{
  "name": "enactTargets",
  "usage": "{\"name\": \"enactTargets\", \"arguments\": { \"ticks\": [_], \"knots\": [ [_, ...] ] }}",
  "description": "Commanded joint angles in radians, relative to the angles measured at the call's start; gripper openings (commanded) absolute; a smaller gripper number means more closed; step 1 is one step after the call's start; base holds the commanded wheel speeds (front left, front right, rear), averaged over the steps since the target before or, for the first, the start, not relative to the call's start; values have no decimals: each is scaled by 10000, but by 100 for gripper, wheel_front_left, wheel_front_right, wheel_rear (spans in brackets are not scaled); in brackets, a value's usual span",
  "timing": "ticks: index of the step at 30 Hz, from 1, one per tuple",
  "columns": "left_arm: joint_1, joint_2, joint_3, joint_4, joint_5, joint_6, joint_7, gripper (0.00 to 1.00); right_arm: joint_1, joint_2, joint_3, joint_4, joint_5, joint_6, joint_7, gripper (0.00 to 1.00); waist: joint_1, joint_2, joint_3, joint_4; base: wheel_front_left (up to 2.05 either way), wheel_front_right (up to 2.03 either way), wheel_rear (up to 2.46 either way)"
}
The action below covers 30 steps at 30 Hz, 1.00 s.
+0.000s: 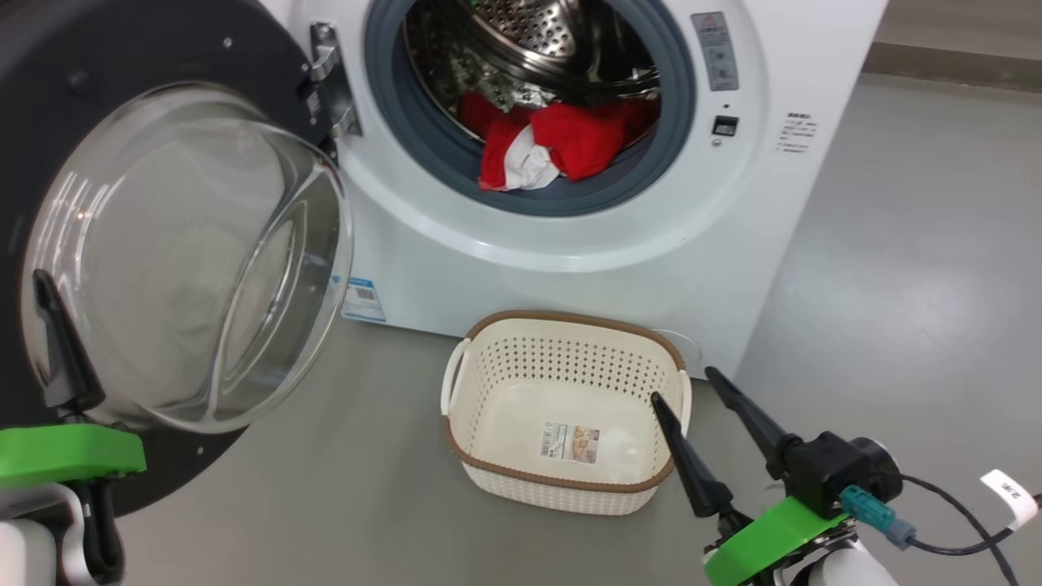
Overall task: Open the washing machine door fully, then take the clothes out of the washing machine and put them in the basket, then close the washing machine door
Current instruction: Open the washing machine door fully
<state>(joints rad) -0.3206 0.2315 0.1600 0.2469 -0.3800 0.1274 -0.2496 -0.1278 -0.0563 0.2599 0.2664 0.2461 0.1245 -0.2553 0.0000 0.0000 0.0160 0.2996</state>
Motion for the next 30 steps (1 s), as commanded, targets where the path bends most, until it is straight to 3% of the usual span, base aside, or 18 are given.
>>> {"name": "enactTargets", "arguments": {
  "ticks": [1, 7, 13, 18, 30],
  "knots": [
    [-33, 328, 255, -624, -36, -152, -66, 100, -181, 53, 28, -319, 15, 62, -65, 100, 0, 0, -216, -308, 0, 0, 0],
    [327, 103, -348, -1950, -138, -490, 395, 100, -63, 57, -515, -473, 10, 62, -65, 100, 0, 0, -406, -821, 0, 0, 0],
    [762, -174, -922, -2268, -158, -629, 781, 100, -47, 59, -997, -632, -110, 62, -65, 100, 0, 0, -458, -1429, 0, 0, 0],
    [1204, -400, -1188, -2192, -289, -725, 857, 100, -30, 59, -1321, -710, -290, 62, -65, 100, 0, 0, -494, -2001, 0, 0, 0],
    [2154, -200, -1537, -1498, -209, -1161, 597, 100, 257, 60, -1507, -822, -609, 62, -65, 100, 0, 0, -657, -3112, 0, 0, 0]
  ]
}}
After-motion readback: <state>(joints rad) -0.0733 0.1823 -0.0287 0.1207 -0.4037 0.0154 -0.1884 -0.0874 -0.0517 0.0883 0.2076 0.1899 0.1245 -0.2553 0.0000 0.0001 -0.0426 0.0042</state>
